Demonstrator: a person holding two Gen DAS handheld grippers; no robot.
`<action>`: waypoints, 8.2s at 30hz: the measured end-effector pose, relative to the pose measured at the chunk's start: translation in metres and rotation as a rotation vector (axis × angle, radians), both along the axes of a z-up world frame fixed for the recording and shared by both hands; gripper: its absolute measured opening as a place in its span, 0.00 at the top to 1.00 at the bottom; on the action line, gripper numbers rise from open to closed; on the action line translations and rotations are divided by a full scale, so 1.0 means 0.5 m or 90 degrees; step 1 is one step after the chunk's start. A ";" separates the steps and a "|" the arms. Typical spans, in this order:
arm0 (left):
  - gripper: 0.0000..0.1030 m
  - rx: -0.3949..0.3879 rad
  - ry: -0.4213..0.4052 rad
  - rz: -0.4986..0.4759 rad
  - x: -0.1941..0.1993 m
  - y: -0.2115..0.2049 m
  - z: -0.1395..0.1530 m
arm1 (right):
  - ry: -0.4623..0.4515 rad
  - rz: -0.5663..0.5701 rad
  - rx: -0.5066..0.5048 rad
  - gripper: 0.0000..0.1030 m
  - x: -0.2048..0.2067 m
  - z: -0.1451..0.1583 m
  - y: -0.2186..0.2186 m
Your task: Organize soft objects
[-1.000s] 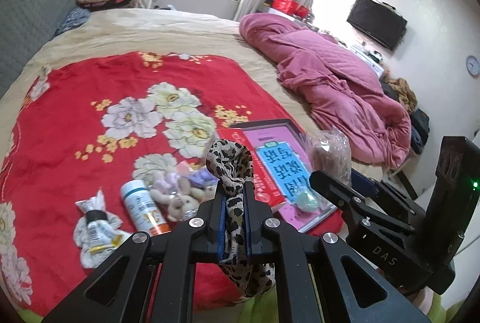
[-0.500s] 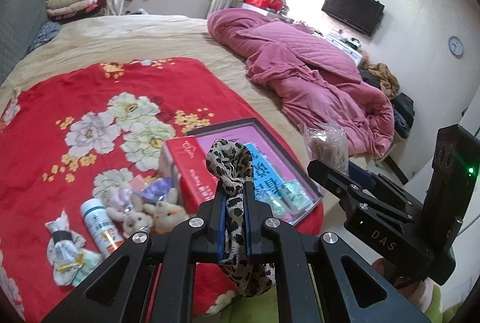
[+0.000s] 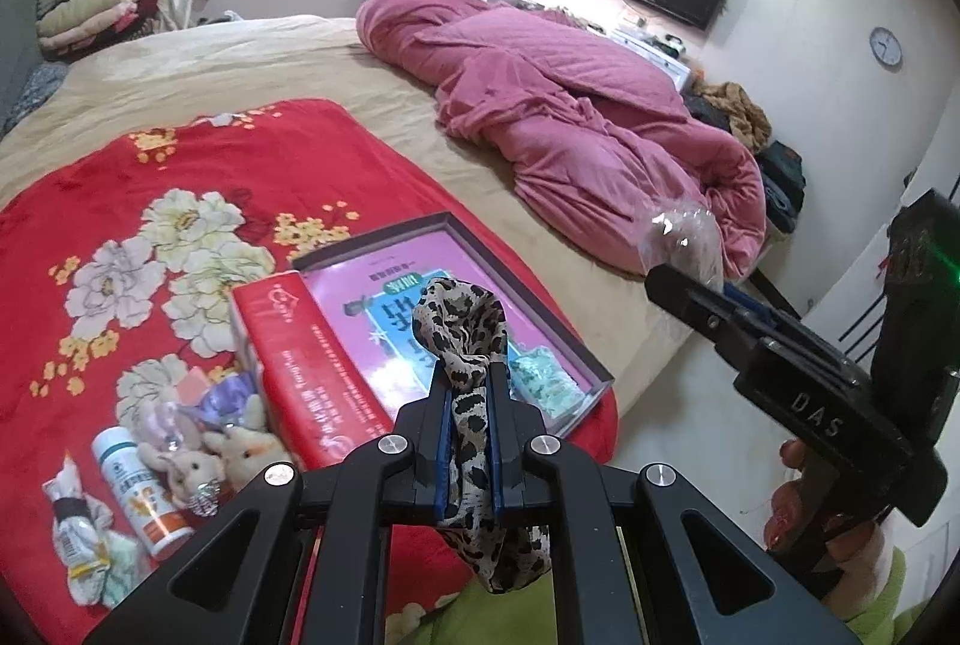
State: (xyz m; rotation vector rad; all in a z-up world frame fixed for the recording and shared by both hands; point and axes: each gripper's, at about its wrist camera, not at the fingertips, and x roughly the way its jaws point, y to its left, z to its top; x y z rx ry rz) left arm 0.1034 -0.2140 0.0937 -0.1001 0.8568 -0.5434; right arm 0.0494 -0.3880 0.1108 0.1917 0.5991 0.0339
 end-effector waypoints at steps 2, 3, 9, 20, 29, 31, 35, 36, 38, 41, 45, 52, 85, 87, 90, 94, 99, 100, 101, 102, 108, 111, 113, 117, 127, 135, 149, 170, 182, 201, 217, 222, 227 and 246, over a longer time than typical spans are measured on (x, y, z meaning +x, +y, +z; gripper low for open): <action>0.91 0.002 0.005 -0.005 0.009 -0.013 -0.009 | 0.000 -0.005 -0.002 0.53 0.004 0.000 -0.007; 0.91 0.003 0.009 -0.007 0.014 -0.020 -0.015 | -0.001 -0.006 -0.001 0.53 0.005 -0.001 -0.012; 0.91 0.011 0.029 -0.016 0.038 -0.045 -0.050 | 0.004 -0.016 0.004 0.53 0.021 -0.012 -0.033; 0.91 0.054 0.068 -0.025 0.079 -0.098 -0.130 | 0.029 -0.028 0.012 0.53 0.050 -0.056 -0.061; 0.91 0.095 0.091 -0.030 0.101 -0.141 -0.196 | 0.056 -0.028 0.012 0.53 0.084 -0.099 -0.082; 0.91 0.094 0.103 -0.035 0.104 -0.147 -0.212 | 0.066 -0.027 0.010 0.53 0.096 -0.113 -0.086; 0.91 0.094 0.117 -0.042 0.109 -0.160 -0.237 | 0.098 -0.023 0.005 0.53 0.123 -0.147 -0.089; 0.91 0.095 0.121 -0.043 0.110 -0.162 -0.243 | 0.102 -0.020 0.006 0.53 0.127 -0.153 -0.090; 0.91 0.098 0.124 -0.045 0.113 -0.166 -0.251 | 0.117 -0.015 0.006 0.53 0.142 -0.170 -0.088; 0.91 0.102 0.130 -0.045 0.117 -0.168 -0.262 | 0.129 -0.008 0.004 0.53 0.156 -0.190 -0.085; 0.91 0.106 0.138 -0.043 0.122 -0.165 -0.275 | 0.153 0.009 0.000 0.53 0.178 -0.223 -0.073; 0.91 0.109 0.144 -0.050 0.124 -0.166 -0.286 | 0.187 0.027 0.009 0.53 0.215 -0.265 -0.062; 0.90 0.117 0.147 -0.061 0.132 -0.176 -0.296 | 0.294 0.000 -0.036 0.52 0.309 -0.383 -0.080; 0.90 0.118 0.148 -0.061 0.132 -0.177 -0.296 | 0.296 0.000 -0.034 0.51 0.310 -0.384 -0.080; 0.90 0.120 0.147 -0.062 0.132 -0.177 -0.296 | 0.301 -0.001 -0.040 0.45 0.310 -0.387 -0.078; 0.90 0.122 0.146 -0.062 0.132 -0.178 -0.296 | 0.288 0.000 -0.044 0.40 0.304 -0.379 -0.077; 0.89 0.127 0.143 -0.062 0.132 -0.181 -0.296 | 0.266 -0.015 -0.038 0.39 0.288 -0.352 -0.087; 0.89 0.127 0.143 -0.063 0.132 -0.181 -0.296 | 0.262 -0.017 -0.038 0.39 0.285 -0.347 -0.088; 0.89 0.128 0.143 -0.063 0.132 -0.182 -0.296 | 0.258 -0.020 -0.037 0.39 0.280 -0.341 -0.090; 0.89 0.130 0.142 -0.061 0.132 -0.182 -0.296 | 0.252 -0.026 -0.036 0.39 0.274 -0.333 -0.094; 0.85 0.133 0.139 -0.062 0.131 -0.185 -0.296 | 0.230 -0.055 -0.025 0.39 0.244 -0.299 -0.123; 0.80 0.131 0.135 -0.062 0.129 -0.185 -0.291 | 0.220 -0.066 -0.020 0.39 0.235 -0.286 -0.136; 0.80 0.130 0.130 -0.060 0.128 -0.185 -0.287 | 0.217 -0.069 -0.016 0.39 0.230 -0.280 -0.139; 0.77 0.132 0.122 -0.060 0.126 -0.185 -0.279 | 0.212 -0.071 -0.017 0.39 0.224 -0.271 -0.141; 0.52 0.126 0.097 -0.059 0.118 -0.183 -0.250 | 0.199 -0.082 -0.017 0.38 0.207 -0.252 -0.146; 0.38 0.130 0.074 -0.050 0.107 -0.176 -0.222 | 0.176 -0.090 -0.022 0.33 0.188 -0.217 -0.146; 0.28 0.118 0.047 -0.021 0.086 -0.127 -0.171 | 0.145 -0.083 -0.041 0.30 0.159 -0.158 -0.102; 0.25 0.102 0.019 0.056 0.042 0.022 -0.104 | 0.112 -0.045 -0.079 0.28 0.102 -0.085 0.012; 0.25 0.083 0.007 0.098 0.012 0.106 -0.075 | 0.099 -0.023 -0.094 0.27 0.079 -0.060 0.074; 0.25 0.071 0.009 0.236 -0.039 0.345 -0.045 | 0.088 0.052 -0.098 0.27 0.059 -0.041 0.193; 0.24 0.059 0.018 0.342 -0.086 0.526 -0.046 | 0.082 0.138 -0.126 0.27 0.053 -0.034 0.329; 0.24 0.060 0.028 0.365 -0.099 0.567 -0.056 | 0.086 0.167 -0.135 0.27 0.049 -0.042 0.367; 0.24 0.061 0.047 0.382 -0.103 0.595 -0.080 | 0.096 0.191 -0.136 0.26 0.048 -0.055 0.396; 0.24 0.093 0.172 0.351 -0.015 0.564 -0.263 | 0.185 0.250 -0.200 0.27 0.084 -0.215 0.471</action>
